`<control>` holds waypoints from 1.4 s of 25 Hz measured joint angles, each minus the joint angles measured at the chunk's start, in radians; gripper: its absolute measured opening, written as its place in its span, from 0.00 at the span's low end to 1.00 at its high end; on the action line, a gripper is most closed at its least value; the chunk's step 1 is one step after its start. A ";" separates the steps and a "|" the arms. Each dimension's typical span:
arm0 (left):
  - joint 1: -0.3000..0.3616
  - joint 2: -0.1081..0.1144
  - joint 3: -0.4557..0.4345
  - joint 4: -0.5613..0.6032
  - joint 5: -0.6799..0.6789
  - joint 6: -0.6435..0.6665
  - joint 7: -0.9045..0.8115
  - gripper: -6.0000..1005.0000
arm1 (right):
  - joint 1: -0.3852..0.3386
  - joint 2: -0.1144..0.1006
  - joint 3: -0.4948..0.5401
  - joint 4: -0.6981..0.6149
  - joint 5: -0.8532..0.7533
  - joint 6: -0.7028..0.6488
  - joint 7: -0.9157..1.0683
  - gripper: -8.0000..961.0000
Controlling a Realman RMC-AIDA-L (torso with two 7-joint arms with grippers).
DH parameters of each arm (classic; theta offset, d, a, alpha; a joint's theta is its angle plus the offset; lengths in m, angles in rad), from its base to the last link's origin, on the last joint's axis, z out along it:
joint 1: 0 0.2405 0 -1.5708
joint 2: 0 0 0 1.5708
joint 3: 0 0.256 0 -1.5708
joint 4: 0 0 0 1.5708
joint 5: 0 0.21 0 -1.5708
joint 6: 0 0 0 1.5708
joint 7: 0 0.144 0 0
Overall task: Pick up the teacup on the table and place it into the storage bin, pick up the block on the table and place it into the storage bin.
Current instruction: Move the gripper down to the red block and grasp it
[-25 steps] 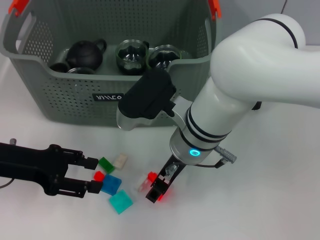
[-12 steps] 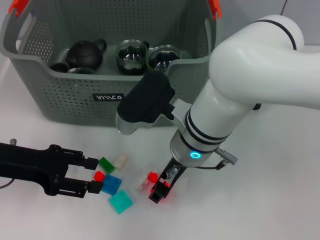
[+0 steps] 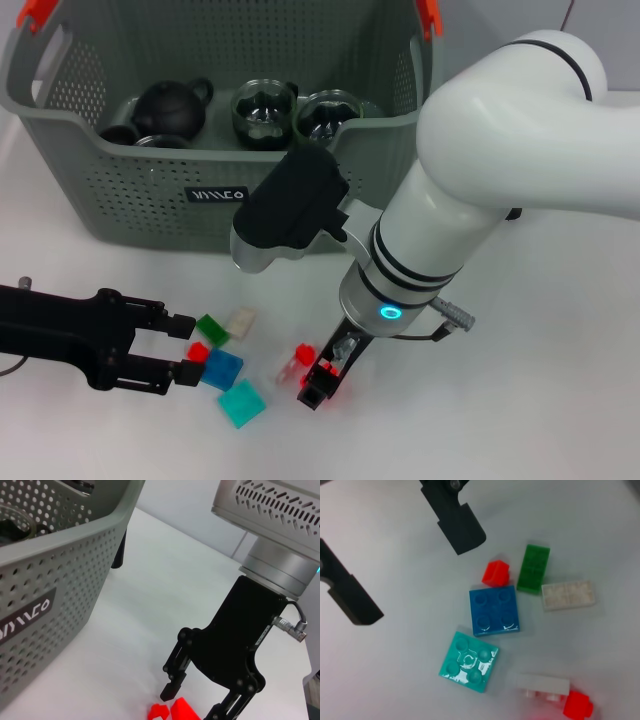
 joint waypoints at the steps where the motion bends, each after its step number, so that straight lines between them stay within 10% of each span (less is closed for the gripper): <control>1: 0.000 0.000 0.000 0.000 0.000 0.000 0.000 0.68 | 0.000 0.000 -0.002 0.000 0.000 0.000 -0.001 0.63; 35: -0.001 0.002 0.000 0.000 0.001 0.006 0.000 0.68 | -0.035 -0.017 0.016 -0.082 0.006 -0.070 -0.026 0.46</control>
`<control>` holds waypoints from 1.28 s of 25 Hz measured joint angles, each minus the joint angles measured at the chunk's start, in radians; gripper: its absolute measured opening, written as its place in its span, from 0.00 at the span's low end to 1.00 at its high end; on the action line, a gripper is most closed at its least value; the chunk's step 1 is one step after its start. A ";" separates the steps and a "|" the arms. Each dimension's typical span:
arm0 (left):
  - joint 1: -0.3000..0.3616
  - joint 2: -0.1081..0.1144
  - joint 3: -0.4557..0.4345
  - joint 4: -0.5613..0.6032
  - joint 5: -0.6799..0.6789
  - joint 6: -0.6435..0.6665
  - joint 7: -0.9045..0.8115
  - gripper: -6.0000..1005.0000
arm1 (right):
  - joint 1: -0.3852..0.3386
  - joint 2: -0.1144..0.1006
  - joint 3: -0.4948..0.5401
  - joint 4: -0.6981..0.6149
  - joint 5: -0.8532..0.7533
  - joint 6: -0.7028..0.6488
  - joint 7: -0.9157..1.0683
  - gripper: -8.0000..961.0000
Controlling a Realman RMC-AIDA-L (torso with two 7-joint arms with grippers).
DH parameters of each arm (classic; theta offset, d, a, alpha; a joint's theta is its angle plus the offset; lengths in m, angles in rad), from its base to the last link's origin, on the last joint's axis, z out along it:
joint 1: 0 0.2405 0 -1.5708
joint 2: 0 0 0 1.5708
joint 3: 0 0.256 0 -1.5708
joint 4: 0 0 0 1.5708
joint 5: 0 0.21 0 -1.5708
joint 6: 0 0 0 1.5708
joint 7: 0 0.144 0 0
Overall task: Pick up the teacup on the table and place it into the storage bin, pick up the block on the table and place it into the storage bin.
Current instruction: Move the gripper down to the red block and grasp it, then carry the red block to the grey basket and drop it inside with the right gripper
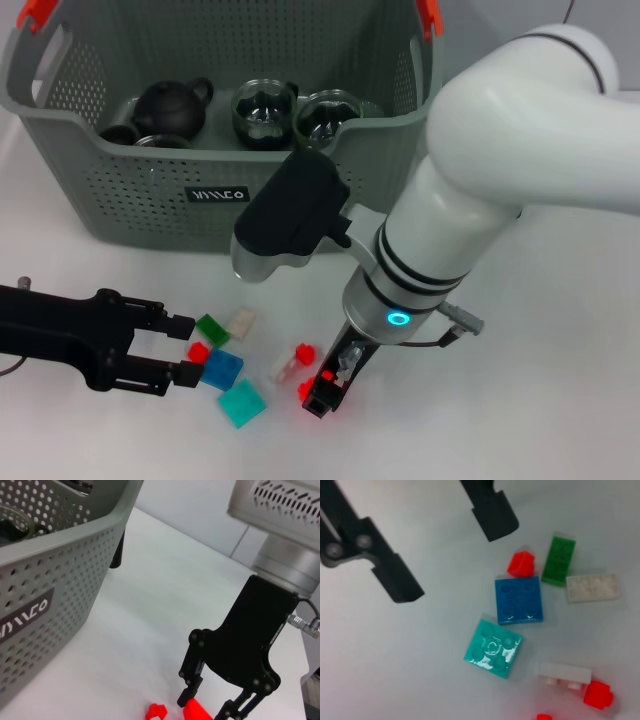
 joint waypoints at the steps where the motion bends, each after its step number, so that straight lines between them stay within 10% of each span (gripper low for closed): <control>1: 0.000 0.000 0.000 0.000 0.000 0.003 0.000 0.68 | 0.000 0.000 0.000 0.000 0.000 0.000 0.000 0.46; 10: 0.007 0.001 -0.009 0.000 -0.001 0.007 -0.002 0.68 | -0.112 -0.008 0.291 -0.291 -0.162 -0.224 -0.051 0.46; 17: 0.006 -0.002 -0.007 0.000 -0.001 0.009 -0.002 0.67 | -0.008 -0.007 0.600 -0.394 -0.161 -0.336 -0.149 0.46; 24: 0.001 -0.002 -0.011 0.000 -0.002 0.019 -0.003 0.68 | 0.154 -0.027 0.834 -0.155 -0.269 -0.231 -0.278 0.46; 32: -0.006 -0.003 -0.011 0.002 -0.001 0.015 -0.025 0.68 | 0.242 -0.037 0.865 0.083 -0.415 -0.024 -0.329 0.46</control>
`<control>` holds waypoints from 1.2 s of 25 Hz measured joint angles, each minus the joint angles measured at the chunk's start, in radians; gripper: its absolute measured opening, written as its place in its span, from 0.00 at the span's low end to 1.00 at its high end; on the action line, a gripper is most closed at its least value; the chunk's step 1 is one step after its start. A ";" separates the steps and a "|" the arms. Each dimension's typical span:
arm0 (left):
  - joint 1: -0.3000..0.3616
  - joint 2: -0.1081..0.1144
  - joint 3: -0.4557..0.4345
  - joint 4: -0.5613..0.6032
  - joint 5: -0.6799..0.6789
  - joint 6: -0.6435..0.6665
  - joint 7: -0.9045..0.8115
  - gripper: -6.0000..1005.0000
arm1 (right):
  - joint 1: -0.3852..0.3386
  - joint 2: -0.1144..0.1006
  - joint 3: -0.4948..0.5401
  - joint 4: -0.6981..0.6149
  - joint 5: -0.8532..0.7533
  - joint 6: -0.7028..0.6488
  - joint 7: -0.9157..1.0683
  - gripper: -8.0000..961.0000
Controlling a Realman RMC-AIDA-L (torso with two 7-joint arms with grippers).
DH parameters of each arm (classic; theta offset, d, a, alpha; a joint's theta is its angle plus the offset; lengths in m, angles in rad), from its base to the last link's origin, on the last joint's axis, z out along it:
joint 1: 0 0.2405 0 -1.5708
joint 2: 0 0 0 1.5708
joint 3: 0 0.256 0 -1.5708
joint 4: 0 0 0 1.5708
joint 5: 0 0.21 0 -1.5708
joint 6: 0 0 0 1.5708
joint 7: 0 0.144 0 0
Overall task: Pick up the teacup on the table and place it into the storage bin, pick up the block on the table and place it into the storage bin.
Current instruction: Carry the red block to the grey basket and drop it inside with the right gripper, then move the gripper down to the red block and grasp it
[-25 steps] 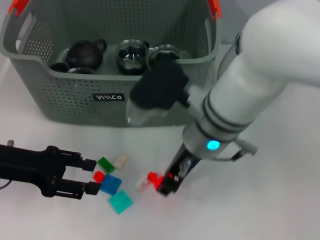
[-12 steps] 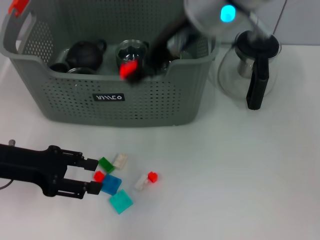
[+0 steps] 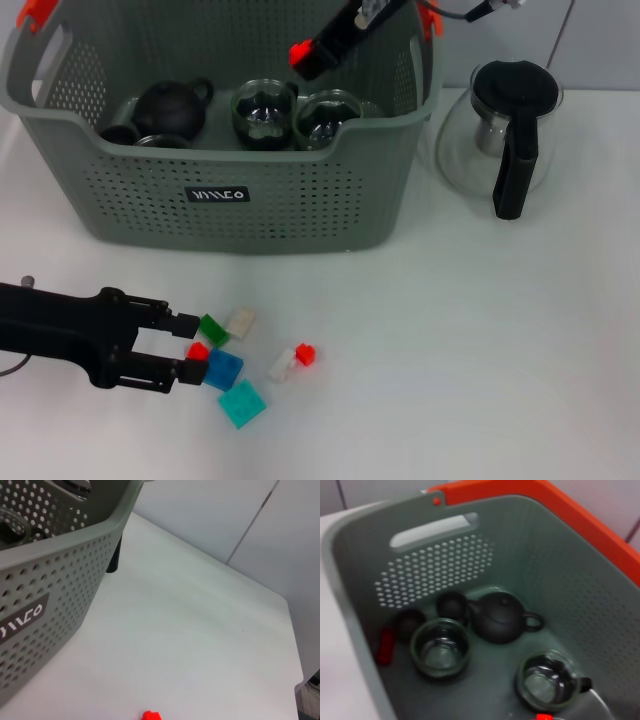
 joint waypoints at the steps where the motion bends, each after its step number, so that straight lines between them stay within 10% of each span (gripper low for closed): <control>1: 0.000 0.000 0.000 0.000 0.000 0.000 -0.001 0.68 | 0.003 0.000 0.000 0.009 -0.012 0.010 0.003 0.47; 13: -0.002 -0.001 -0.001 -0.002 0.000 -0.002 0.000 0.68 | -0.020 -0.001 0.019 -0.045 -0.030 0.021 0.011 0.68; 23: 0.007 0.000 -0.001 -0.006 0.006 0.004 -0.003 0.68 | -0.209 0.013 0.039 -0.503 0.205 -0.445 -0.044 0.97; 30: 0.019 -0.003 -0.005 -0.002 0.003 -0.004 -0.003 0.68 | -0.320 0.025 -0.047 -0.498 0.289 -0.625 -0.191 0.97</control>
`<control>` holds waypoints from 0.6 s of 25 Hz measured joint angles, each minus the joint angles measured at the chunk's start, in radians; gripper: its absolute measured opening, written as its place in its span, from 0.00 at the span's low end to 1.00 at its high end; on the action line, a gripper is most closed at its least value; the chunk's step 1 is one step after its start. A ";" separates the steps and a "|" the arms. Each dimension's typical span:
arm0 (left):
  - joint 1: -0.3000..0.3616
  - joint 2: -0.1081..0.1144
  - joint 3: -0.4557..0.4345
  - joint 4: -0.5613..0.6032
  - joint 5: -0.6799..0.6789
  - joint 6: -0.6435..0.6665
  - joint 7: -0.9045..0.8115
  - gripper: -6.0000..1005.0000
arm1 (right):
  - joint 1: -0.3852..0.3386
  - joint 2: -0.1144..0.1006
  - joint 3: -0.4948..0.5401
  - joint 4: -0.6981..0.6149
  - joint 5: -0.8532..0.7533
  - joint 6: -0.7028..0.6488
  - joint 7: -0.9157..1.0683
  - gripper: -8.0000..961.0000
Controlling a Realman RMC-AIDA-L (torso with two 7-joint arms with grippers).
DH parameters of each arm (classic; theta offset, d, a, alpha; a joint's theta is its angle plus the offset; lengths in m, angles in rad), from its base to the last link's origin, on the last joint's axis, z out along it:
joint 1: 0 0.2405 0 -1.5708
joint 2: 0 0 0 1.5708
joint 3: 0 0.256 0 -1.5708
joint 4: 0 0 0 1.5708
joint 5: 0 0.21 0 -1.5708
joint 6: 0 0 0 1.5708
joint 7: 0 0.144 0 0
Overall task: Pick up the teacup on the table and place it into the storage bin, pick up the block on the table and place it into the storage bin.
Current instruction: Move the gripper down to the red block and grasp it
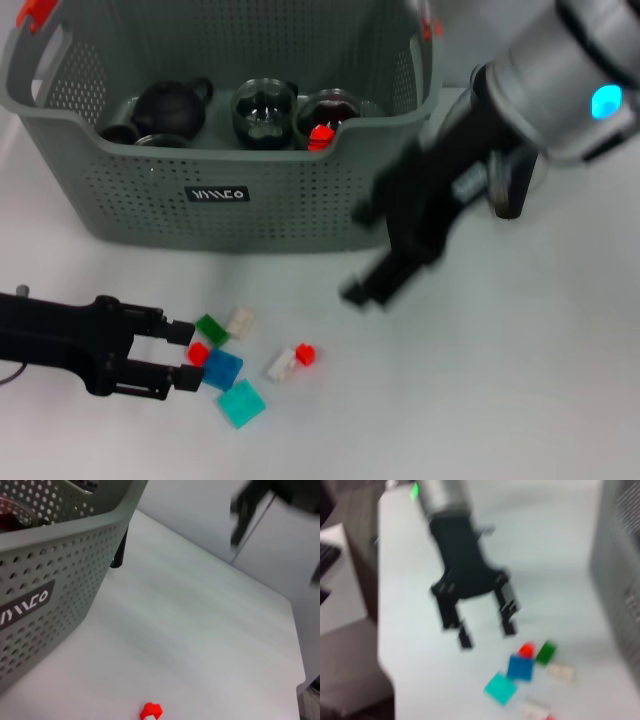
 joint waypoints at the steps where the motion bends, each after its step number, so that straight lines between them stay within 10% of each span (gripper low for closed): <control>1: 0.003 -0.001 -0.003 0.001 0.000 -0.001 0.000 0.68 | -0.013 0.001 -0.048 0.055 -0.001 0.025 -0.034 0.97; 15: 0.020 -0.007 -0.054 0.002 -0.003 -0.003 0.000 0.68 | 0.062 0.011 -0.407 0.386 0.003 0.380 -0.222 0.96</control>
